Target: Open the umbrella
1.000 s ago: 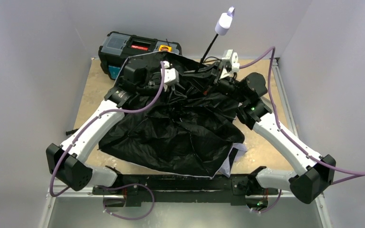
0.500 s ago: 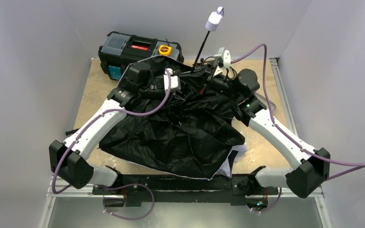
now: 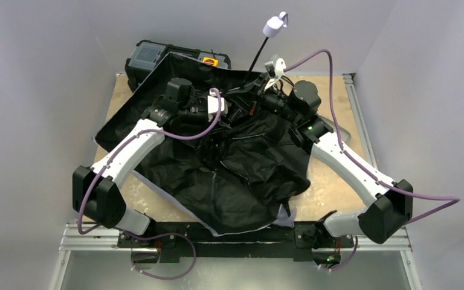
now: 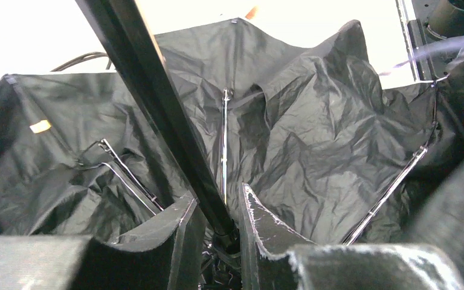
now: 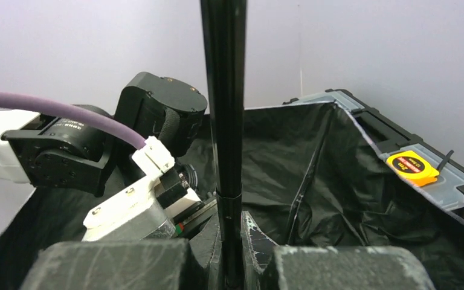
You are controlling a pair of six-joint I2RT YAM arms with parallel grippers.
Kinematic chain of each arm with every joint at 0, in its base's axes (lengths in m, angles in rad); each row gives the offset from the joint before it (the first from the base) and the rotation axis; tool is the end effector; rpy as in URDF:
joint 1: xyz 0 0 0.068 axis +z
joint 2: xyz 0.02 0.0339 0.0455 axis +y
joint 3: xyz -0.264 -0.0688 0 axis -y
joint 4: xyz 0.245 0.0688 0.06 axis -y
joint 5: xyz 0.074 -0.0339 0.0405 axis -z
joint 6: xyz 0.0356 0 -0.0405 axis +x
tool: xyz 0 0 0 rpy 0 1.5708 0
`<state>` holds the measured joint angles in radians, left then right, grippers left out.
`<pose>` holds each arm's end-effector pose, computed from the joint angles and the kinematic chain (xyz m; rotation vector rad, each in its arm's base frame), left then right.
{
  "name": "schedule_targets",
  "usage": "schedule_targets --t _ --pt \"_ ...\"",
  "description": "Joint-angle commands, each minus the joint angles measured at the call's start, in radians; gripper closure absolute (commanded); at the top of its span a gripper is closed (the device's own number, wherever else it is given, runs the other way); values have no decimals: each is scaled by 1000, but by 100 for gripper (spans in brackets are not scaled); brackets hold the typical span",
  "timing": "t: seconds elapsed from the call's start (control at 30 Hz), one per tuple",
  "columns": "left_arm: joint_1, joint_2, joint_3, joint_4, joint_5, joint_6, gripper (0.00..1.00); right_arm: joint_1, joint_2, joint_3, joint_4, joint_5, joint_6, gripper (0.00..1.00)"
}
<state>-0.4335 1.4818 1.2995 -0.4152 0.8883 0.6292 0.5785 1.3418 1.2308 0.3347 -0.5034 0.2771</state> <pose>0.2861 -0.1629 0.3368 1.4236 1.4448 -0.8298 0.2525 0.1854 0.4264 -0.6499 1.3039 1.0453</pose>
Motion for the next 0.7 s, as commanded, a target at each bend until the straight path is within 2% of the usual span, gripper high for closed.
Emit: schedule_targets --t 0.0,0.67 --pt "55 76 -57 -231 -150 96 76 -15 -106 201 341 21 127 100" --pt "130 84 -132 -279 -239 184 75 -42 -107 259 385 26 183 100"
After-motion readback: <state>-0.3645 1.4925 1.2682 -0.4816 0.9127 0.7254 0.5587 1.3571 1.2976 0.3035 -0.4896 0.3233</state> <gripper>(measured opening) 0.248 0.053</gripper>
